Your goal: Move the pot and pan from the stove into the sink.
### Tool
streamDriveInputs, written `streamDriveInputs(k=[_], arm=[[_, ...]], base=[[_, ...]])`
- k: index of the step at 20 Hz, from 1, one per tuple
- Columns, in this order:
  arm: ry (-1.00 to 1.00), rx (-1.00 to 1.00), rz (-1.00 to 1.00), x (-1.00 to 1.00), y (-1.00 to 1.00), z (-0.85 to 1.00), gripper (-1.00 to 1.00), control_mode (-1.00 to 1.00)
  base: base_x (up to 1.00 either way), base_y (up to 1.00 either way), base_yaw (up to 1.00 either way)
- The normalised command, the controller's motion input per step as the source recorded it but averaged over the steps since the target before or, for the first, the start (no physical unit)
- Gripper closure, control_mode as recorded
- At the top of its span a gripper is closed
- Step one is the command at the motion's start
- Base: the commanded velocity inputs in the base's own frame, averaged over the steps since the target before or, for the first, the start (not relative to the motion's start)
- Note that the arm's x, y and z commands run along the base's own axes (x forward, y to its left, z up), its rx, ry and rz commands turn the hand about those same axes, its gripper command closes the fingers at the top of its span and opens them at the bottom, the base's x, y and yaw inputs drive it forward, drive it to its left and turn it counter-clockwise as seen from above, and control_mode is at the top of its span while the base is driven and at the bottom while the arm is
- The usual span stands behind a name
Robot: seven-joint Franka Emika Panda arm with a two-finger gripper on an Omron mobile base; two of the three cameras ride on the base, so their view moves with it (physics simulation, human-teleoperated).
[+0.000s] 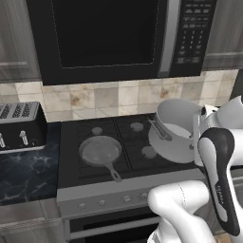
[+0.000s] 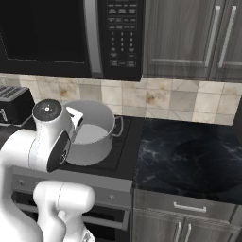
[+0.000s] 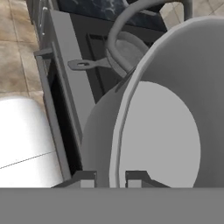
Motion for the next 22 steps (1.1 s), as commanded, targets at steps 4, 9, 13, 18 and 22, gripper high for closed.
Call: streamDriveInputs(k=[4, 9, 13, 18, 22], arm=[[0.01, 0.0, 0.0, -0.06, 0.0, -0.02, 1.0, 1.0], [0.0, 0.0, 0.0, 0.0, 0.0, 0.0, 1.0, 1.0], [0.0, 0.0, 0.0, 0.0, 0.0, 0.0, 1.0, 1.0], [0.0, 0.0, 0.0, 0.0, 0.0, 0.0, 1.0, 1.0], [0.0, 0.0, 0.0, 0.0, 0.0, 0.0, 1.0, 1.0]], base=[[-0.35, 0.0, 0.01], [-0.53, 0.0, 0.02], [-0.25, 0.0, 0.1], [-0.01, 0.0, 0.35], [-0.02, 0.0, 0.41]])
